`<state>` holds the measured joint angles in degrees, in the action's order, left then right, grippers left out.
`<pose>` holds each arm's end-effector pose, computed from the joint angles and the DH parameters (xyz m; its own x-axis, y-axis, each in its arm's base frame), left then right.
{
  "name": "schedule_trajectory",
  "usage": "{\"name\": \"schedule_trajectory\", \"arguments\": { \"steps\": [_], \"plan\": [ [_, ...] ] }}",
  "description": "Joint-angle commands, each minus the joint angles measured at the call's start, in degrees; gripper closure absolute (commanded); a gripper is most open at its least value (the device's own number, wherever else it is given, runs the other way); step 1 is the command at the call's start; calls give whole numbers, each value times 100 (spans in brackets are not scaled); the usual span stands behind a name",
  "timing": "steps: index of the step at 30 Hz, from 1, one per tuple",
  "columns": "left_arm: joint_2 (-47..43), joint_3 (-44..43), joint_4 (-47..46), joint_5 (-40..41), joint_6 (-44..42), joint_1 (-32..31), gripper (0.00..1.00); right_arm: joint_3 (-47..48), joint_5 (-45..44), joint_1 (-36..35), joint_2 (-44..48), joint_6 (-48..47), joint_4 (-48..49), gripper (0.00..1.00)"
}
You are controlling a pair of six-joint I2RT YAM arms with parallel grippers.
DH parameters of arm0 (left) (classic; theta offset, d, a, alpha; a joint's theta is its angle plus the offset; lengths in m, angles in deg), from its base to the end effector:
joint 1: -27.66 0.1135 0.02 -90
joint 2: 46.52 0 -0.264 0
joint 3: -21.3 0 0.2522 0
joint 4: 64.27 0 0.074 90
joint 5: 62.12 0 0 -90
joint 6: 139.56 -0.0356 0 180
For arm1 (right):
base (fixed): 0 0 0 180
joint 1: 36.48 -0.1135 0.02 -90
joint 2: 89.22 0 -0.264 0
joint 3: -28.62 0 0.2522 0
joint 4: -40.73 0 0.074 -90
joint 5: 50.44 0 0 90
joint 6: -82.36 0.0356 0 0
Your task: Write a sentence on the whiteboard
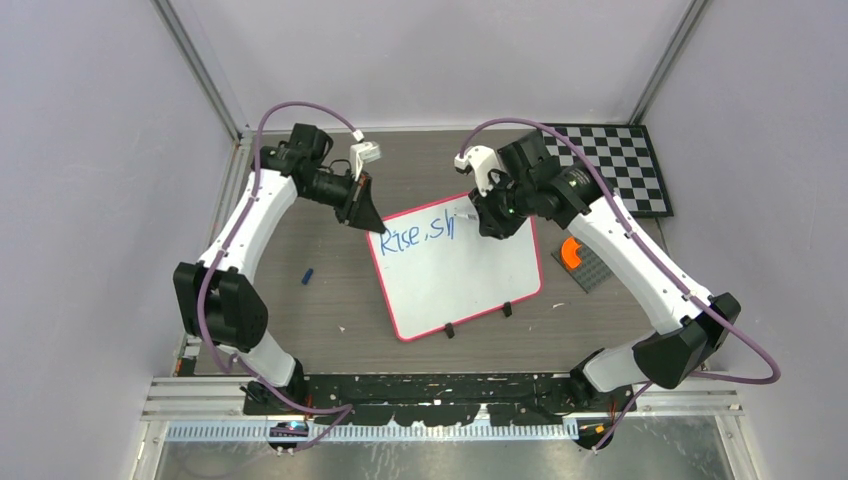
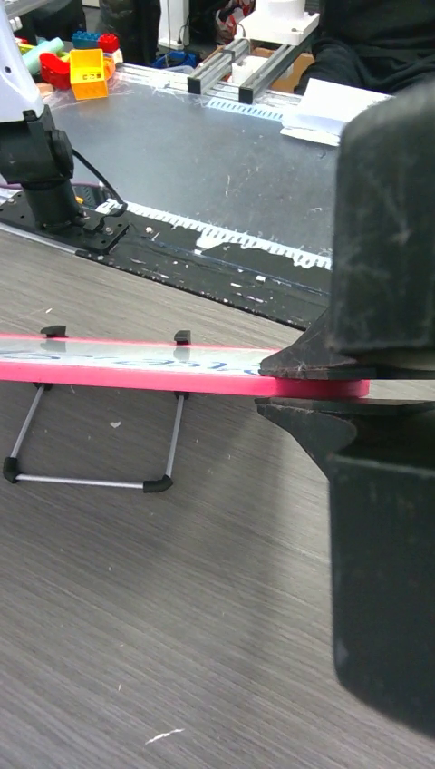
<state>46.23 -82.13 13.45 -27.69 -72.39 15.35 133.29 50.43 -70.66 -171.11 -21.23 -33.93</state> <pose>0.3037 -0.0963 0.3373 -0.6604 0.3686 -0.6542 0.7499 0.3697 -0.5486 0.2300 0.1643 0.3868 -0.4803 -0.6051 -0.6349 -0.7828 0.6223 -0.0008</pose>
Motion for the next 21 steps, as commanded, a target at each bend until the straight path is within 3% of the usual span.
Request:
{"name": "schedule_trajectory", "arguments": {
  "steps": [1, 21],
  "plan": [
    [76, -12, -147, 217, 34, -11, 100, -20, 53, -30, 90, -47, 115, 100],
    [111, 19, -32, 323, -220, -16, 100, -151, -296, -75, -102, -109, 245, 100]
  ]
}}
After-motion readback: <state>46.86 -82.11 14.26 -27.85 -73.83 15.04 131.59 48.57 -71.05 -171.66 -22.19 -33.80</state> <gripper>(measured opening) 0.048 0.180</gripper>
